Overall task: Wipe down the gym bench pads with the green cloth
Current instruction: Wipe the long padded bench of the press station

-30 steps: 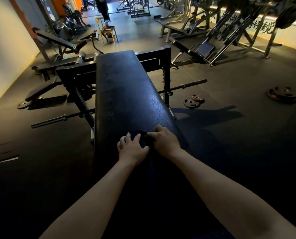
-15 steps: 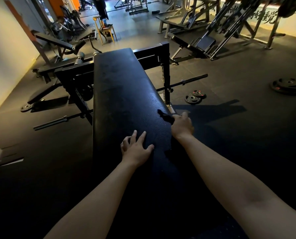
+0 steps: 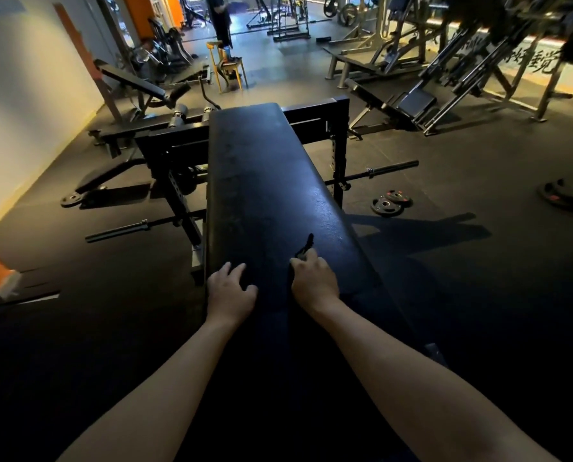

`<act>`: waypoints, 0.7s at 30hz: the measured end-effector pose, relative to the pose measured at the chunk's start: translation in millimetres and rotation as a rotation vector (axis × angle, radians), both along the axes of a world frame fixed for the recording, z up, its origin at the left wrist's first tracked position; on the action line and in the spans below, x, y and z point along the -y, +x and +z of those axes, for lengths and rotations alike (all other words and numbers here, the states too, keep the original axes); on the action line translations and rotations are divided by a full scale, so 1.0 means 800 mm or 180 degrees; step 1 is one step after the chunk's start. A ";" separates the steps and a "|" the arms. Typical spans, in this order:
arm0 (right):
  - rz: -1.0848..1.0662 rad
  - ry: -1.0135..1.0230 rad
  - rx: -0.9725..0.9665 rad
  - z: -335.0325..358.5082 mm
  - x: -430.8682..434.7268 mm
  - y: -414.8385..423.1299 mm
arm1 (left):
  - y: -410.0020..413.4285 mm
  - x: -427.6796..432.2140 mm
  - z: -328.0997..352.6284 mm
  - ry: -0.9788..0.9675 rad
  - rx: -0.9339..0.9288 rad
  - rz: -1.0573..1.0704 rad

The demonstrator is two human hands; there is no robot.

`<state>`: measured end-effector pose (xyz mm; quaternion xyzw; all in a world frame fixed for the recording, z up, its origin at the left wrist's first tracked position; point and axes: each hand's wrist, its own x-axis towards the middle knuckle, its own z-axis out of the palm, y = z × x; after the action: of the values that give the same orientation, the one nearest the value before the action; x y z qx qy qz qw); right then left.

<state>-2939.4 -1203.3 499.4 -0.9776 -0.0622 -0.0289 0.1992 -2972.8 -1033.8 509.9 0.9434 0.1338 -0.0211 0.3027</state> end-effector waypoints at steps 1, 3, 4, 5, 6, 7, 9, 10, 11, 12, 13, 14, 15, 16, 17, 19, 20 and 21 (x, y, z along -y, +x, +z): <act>0.0213 0.0084 -0.0025 -0.002 -0.011 0.000 | -0.004 -0.016 -0.001 -0.0019 -0.0186 0.0185; 0.0591 0.0259 -0.0075 -0.007 -0.028 -0.002 | -0.009 -0.040 -0.005 -0.0076 -0.0520 0.0301; 0.0627 0.0333 -0.0044 -0.006 -0.029 0.002 | -0.010 -0.045 -0.009 -0.0079 -0.0599 0.0260; 0.0503 0.0370 0.0070 -0.004 -0.026 0.011 | -0.010 -0.047 -0.012 -0.0093 -0.0610 0.0204; 0.0257 0.0365 0.0210 -0.002 -0.021 0.024 | -0.009 -0.051 -0.015 -0.0142 -0.0585 0.0160; -0.0059 0.0307 0.0318 0.002 -0.011 0.039 | -0.010 -0.052 -0.016 -0.0242 -0.0561 0.0130; -0.0606 0.0127 0.0182 0.002 0.011 0.070 | -0.010 -0.052 -0.017 -0.0540 -0.0554 0.0138; -0.0838 0.0175 0.0001 -0.001 0.016 0.082 | -0.010 -0.054 -0.017 -0.0728 -0.0544 0.0168; -0.0993 0.0266 -0.0133 -0.004 0.013 0.090 | -0.009 -0.059 -0.017 -0.0961 -0.0511 0.0207; -0.1081 0.0333 -0.0206 -0.008 0.004 0.094 | -0.008 -0.064 -0.018 -0.1218 -0.0481 0.0236; -0.1072 0.0293 -0.0206 -0.009 -0.009 0.095 | -0.007 -0.071 -0.019 -0.1447 -0.0468 0.0248; -0.1040 0.0248 -0.0189 -0.007 -0.026 0.097 | -0.005 -0.079 -0.019 -0.1627 -0.0508 0.0255; -0.0974 0.0202 -0.0157 -0.006 -0.040 0.097 | -0.004 -0.085 -0.020 -0.1741 -0.0561 0.0253; -0.0885 0.0182 -0.0144 -0.004 -0.054 0.100 | -0.004 -0.090 -0.020 -0.1816 -0.0628 0.0243; -0.0820 0.0199 -0.0148 0.002 -0.066 0.102 | -0.003 -0.092 -0.021 -0.1855 -0.0691 0.0203; -0.0669 0.0233 -0.0188 0.003 -0.099 0.113 | -0.002 -0.102 -0.025 -0.1832 -0.0800 0.0032; -0.0573 0.0266 -0.0224 0.003 -0.118 0.118 | -0.002 -0.107 -0.027 -0.1831 -0.0828 -0.0080; -0.0452 0.0284 -0.0278 0.004 -0.139 0.121 | -0.002 -0.112 -0.029 -0.1871 -0.0873 -0.0165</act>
<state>-2842.2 -1092.0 502.4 -0.9700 0.0173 -0.0031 0.2424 -2974.4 -944.0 486.6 0.8071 0.1375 -0.1934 0.5407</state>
